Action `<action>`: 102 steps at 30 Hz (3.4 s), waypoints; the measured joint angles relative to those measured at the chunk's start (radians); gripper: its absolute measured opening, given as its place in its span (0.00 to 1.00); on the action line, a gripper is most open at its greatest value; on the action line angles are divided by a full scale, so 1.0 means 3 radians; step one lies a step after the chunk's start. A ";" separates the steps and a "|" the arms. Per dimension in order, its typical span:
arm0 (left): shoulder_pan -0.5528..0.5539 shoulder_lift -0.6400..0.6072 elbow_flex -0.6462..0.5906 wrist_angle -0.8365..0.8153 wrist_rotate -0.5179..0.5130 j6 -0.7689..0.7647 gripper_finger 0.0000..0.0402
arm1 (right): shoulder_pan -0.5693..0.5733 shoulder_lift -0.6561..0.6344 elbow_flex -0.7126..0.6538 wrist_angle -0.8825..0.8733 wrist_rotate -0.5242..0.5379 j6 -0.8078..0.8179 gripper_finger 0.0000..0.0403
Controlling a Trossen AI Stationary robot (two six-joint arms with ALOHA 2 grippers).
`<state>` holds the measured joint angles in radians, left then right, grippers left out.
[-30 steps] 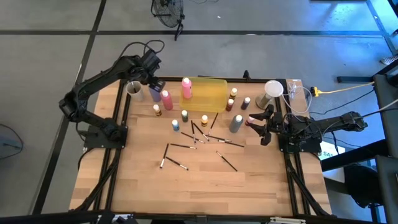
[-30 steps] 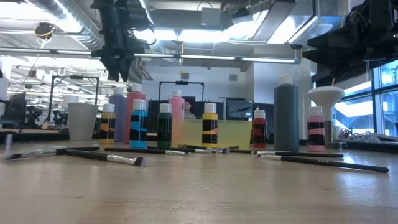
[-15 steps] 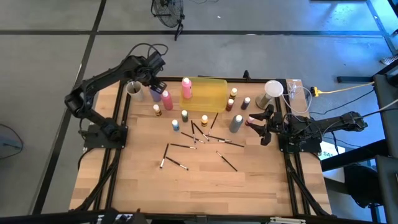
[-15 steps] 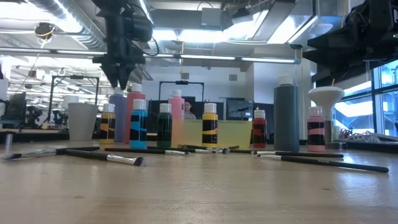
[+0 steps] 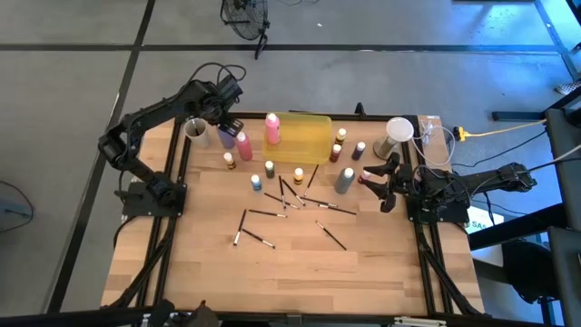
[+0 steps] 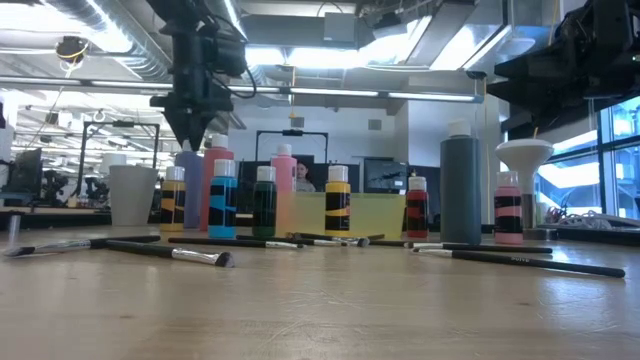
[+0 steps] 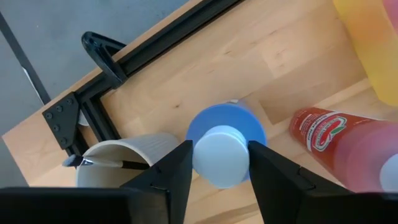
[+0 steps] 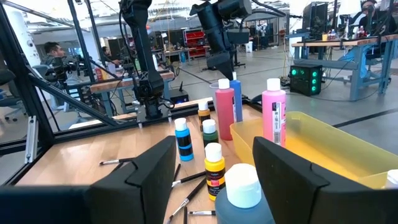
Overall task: Pick & Place Paint Supplies
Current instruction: Put the large purple paint bottle into the yellow bin
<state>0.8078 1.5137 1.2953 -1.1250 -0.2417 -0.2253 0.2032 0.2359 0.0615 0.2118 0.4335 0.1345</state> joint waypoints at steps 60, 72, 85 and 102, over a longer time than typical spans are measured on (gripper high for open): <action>-0.0363 -0.0404 0.1405 -0.0662 -0.0744 0.0163 0.29 | 0.0000 0.0000 0.0000 -0.0011 0.0002 0.0038 0.53; -0.1184 -0.0405 0.2036 -0.0788 -0.0695 0.0173 0.29 | 0.0000 0.0001 0.0000 -0.0029 -0.0001 0.0116 0.53; -0.1525 0.0149 0.2171 -0.0633 -0.0198 0.0515 0.29 | 0.0001 0.0001 0.0000 -0.0048 0.0000 0.0116 0.53; -0.1427 0.1293 0.3289 -0.1436 0.0182 0.0646 0.29 | 0.0000 0.0000 -0.0001 -0.0193 0.0003 0.0114 0.53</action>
<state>0.3796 1.9018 2.2821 -1.5558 -0.1873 -0.0316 0.2032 0.2359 0.0612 0.1538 0.4343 0.1688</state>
